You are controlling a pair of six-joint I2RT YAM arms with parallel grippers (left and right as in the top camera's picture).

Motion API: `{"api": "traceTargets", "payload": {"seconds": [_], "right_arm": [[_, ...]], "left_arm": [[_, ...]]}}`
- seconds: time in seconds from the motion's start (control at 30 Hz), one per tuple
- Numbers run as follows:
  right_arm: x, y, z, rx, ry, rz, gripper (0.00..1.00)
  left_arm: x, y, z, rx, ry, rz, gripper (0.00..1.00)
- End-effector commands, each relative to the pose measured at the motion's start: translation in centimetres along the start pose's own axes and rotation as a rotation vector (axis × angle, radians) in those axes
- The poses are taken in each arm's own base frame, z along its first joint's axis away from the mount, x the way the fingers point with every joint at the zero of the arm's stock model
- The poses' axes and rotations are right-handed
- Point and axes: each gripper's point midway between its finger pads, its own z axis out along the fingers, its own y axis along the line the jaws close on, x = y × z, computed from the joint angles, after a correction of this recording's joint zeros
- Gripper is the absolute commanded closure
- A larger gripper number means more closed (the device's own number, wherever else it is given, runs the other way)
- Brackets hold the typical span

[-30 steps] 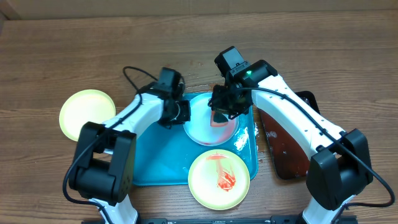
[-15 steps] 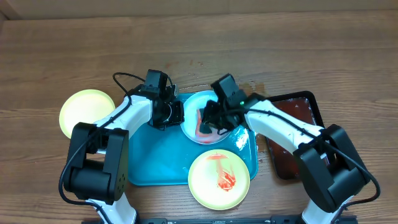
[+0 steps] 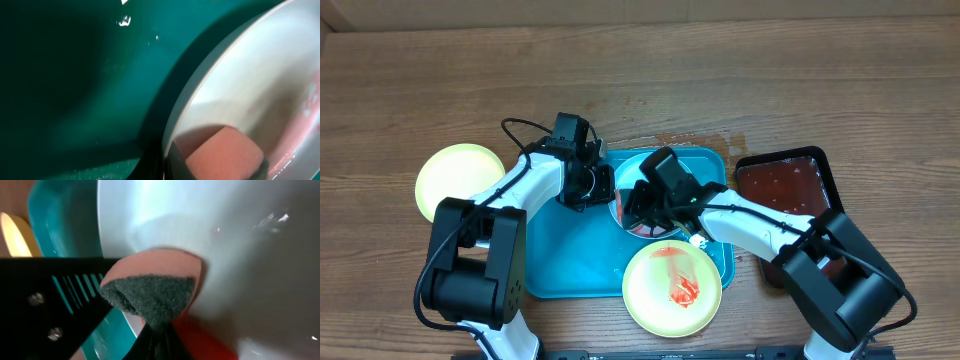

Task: Clean dirty plates on tray and stack at the side
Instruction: 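Scrub the white plate with the sponge while the left gripper holds it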

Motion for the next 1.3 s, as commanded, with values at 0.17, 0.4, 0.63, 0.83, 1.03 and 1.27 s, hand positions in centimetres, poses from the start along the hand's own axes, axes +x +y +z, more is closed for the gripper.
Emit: {"api": "traceTargets", "payload": {"seconds": [0.17, 0.4, 0.63, 0.83, 1.03, 1.27], "right_arm": [[1.7, -4.9, -1.4, 0.177, 0.108, 0.069, 0.96], [-2.2, -6.9, -3.9, 0.265, 0.043, 0.023, 0.96], [-6.8, -11.7, -8.3, 0.578, -0.123, -0.070, 0.96], [-8.6, -12.9, -9.6, 0.682, -0.202, -0.153, 0.96], [-6.7, -10.8, -7.8, 0.559, -0.092, -0.211, 0.96], [0.4, -5.5, -5.0, 0.281, 0.191, -0.272, 0.96]], "left_arm": [[3.6, 5.5, 2.3, -0.217, 0.109, -0.038, 0.96], [3.7, 5.8, 2.2, -0.231, 0.110, -0.038, 0.96], [3.7, 5.9, 2.2, -0.239, 0.112, -0.039, 0.96], [3.9, 6.0, 2.1, -0.243, 0.116, -0.040, 0.96], [3.9, 6.0, 2.1, -0.244, 0.119, -0.041, 0.96], [4.0, 6.0, 2.1, -0.245, 0.120, -0.041, 0.96]]}}
